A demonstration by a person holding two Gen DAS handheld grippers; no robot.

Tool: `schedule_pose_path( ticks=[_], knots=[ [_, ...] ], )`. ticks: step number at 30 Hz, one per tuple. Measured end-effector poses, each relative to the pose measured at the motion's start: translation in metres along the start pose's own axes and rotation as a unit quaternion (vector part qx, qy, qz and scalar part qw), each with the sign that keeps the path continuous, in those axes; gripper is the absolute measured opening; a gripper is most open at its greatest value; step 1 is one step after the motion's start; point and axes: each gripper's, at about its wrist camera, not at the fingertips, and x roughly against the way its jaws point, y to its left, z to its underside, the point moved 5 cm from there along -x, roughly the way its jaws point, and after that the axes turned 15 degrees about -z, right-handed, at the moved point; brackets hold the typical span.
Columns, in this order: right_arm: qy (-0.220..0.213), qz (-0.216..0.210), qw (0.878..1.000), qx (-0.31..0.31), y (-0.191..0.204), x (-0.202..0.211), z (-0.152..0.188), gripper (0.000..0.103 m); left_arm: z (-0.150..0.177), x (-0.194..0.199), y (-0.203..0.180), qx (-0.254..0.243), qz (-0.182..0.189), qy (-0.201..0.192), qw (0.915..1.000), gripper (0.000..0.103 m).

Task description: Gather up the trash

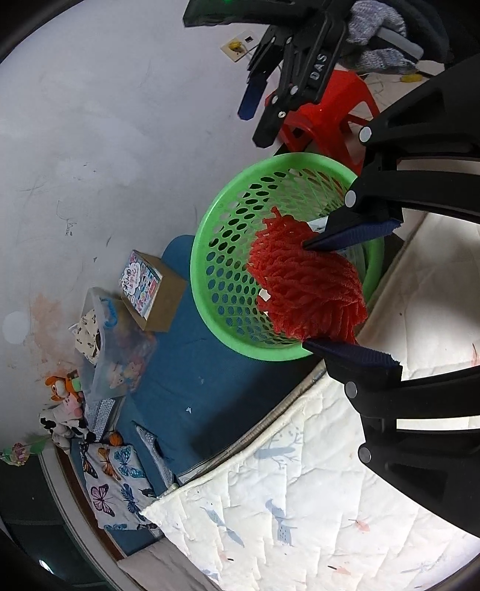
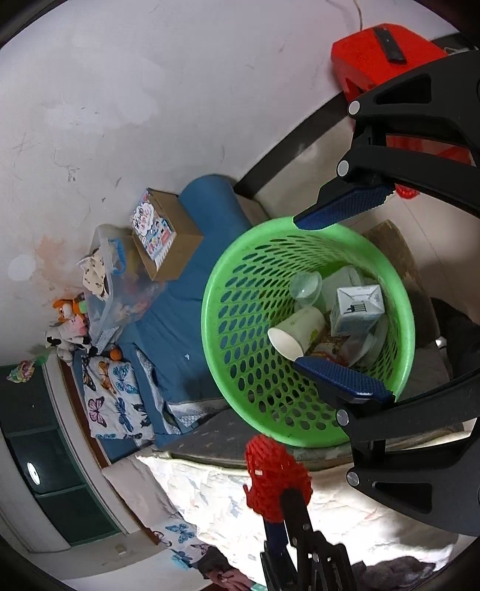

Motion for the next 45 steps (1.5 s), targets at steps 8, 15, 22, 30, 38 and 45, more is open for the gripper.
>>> schedule_pose_path(
  ticks=[8,15,22,30,38,45],
  knots=[
    [-0.007,-0.008,1.0,-0.005,0.004,0.008,0.004,0.071,-0.006,0.002,-0.004,0.008,0.009,-0.008,0.9999,0.068],
    [-0.017,-0.009,1.0,0.007,0.018,0.018,0.006,0.073,-0.004,0.019,0.006,0.017,0.002,-0.026,0.9995,0.074],
    [-0.02,-0.023,0.999,0.012,0.042,0.026,0.013,0.075,0.007,0.059,0.032,0.02,-0.034,-0.066,0.997,0.082],
    [-0.026,-0.047,0.998,0.046,0.103,0.037,0.025,0.082,0.04,0.102,0.073,0.055,-0.06,-0.088,0.9928,0.092],
    [0.002,-0.073,0.994,0.085,0.167,0.025,0.05,0.087,0.08,0.138,0.122,0.1,-0.101,-0.099,0.9849,0.095],
    [0.016,-0.103,0.992,0.075,0.198,0.025,0.074,0.094,0.124,0.16,0.165,0.135,-0.142,-0.091,0.9763,0.096]
  ],
)
